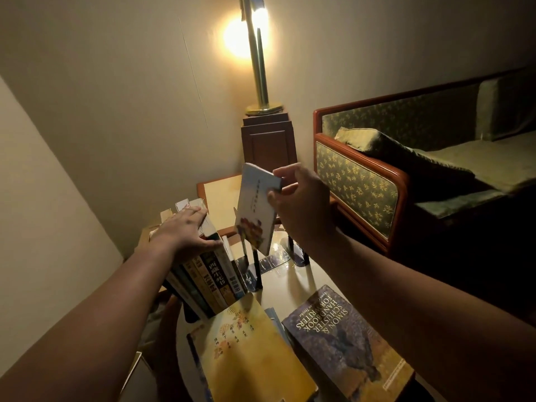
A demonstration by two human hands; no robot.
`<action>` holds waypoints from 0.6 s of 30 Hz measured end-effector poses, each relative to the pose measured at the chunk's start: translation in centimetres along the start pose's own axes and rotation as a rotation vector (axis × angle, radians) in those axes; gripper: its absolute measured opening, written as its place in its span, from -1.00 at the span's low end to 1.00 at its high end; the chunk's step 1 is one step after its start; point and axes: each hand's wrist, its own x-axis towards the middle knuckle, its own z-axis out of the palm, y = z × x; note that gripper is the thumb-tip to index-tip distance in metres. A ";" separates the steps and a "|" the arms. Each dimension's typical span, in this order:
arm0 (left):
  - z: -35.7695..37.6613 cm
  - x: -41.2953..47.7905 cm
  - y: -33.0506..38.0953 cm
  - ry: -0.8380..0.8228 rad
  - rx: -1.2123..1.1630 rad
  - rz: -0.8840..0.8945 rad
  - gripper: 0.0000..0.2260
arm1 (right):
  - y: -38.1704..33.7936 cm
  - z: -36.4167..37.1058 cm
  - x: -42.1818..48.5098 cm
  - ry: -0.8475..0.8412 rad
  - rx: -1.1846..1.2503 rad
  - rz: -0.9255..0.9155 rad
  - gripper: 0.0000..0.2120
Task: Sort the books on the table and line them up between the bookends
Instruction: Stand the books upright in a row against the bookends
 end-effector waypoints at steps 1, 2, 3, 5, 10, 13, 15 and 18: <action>0.0 0.0 0.0 0.003 0.003 0.002 -0.06 | -0.2 0.9 0.3 0.022 -0.011 -0.030 -0.77; -0.1 0.0 0.1 0.004 0.005 0.003 -0.06 | -0.2 1.8 0.4 0.037 -0.019 -0.055 -0.77; -0.1 0.0 0.1 0.002 0.005 0.004 -0.06 | -0.2 2.7 0.5 0.049 -0.032 -0.076 -0.77; 0.0 0.1 0.0 -0.006 -0.004 0.004 -0.05 | 0.1 4.4 0.4 0.056 -0.069 -0.098 -0.76; 0.2 0.3 -0.4 0.003 -0.010 0.009 -0.07 | 1.1 8.0 -1.0 0.017 -0.100 -0.083 -0.77; 0.1 0.3 -0.4 0.006 -0.009 0.015 -0.10 | 1.7 9.7 -1.8 -0.002 -0.137 -0.104 -0.76; 0.2 0.4 -0.5 0.008 -0.004 0.016 -0.10 | 2.3 10.8 -2.5 -0.022 -0.138 -0.128 -0.76; 0.3 0.4 -0.7 0.012 -0.003 0.012 -0.09 | 3.3 12.2 -3.8 -0.060 -0.106 -0.146 -0.78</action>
